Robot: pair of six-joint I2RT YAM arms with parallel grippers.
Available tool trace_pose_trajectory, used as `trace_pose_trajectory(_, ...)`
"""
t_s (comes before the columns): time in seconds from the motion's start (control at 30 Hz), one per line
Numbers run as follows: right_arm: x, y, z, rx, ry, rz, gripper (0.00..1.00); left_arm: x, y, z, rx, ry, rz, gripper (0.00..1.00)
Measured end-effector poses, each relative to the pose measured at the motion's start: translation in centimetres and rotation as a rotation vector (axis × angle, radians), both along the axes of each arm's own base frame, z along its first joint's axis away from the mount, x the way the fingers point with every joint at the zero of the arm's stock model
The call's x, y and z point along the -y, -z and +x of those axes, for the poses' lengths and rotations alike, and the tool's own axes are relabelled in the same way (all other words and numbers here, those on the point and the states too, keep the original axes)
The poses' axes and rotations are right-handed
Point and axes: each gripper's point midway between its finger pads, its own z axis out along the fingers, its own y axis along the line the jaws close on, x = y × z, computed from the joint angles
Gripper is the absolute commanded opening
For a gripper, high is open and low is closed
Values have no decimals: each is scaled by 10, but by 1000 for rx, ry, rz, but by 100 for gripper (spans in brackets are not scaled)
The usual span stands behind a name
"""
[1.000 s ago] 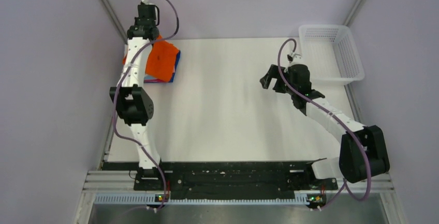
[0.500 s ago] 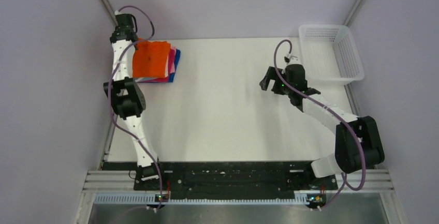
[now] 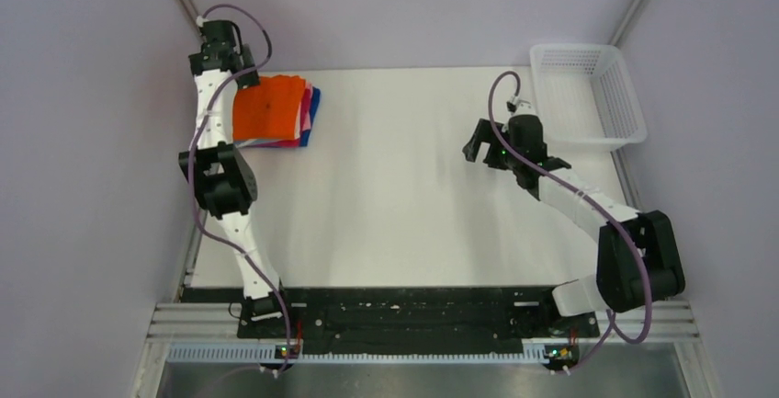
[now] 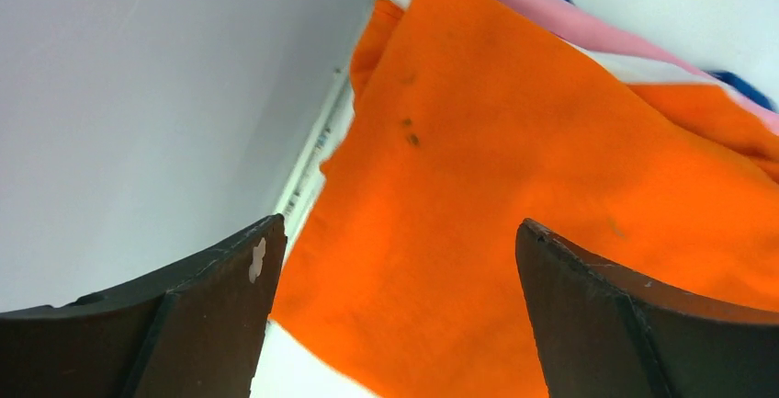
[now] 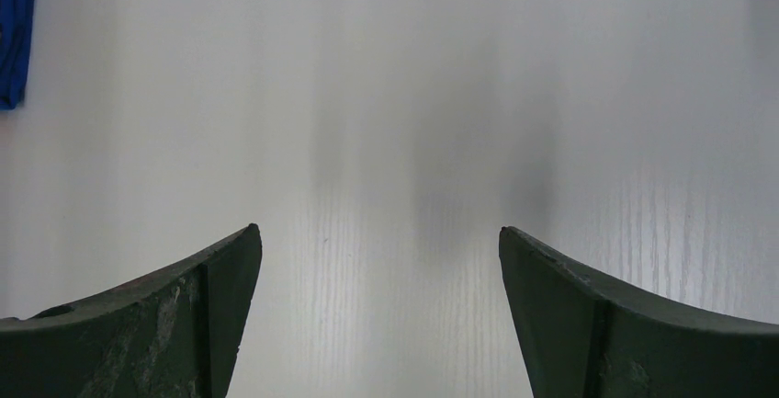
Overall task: Fold and stack the t-shirts
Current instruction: Reset both arms
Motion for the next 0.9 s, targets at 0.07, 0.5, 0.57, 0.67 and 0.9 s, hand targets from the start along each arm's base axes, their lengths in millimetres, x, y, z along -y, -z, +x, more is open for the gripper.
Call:
trace_pose_trajectory(0.07, 2, -7, -2, 14, 9, 5, 99, 14, -14, -7, 39, 22, -54, 99)
trace_pose_trajectory(0.5, 59, -18, -75, 82, 266, 55, 99, 251, -29, -165, 305, 491, -416, 99)
trace_pose_trajectory(0.57, 68, -13, -88, 93, 306, 58, 99, 273, 2, -195, 294, 553, -474, 99)
trace_pose_trajectory(0.67, 80, -6, -103, 114, 361, 68, 99, 269, 56, -231, 263, 522, -524, 99)
trace_pose_trajectory(0.9, 99, 20, -123, 127, 441, 62, 99, 252, 71, -251, 343, 450, -515, 99)
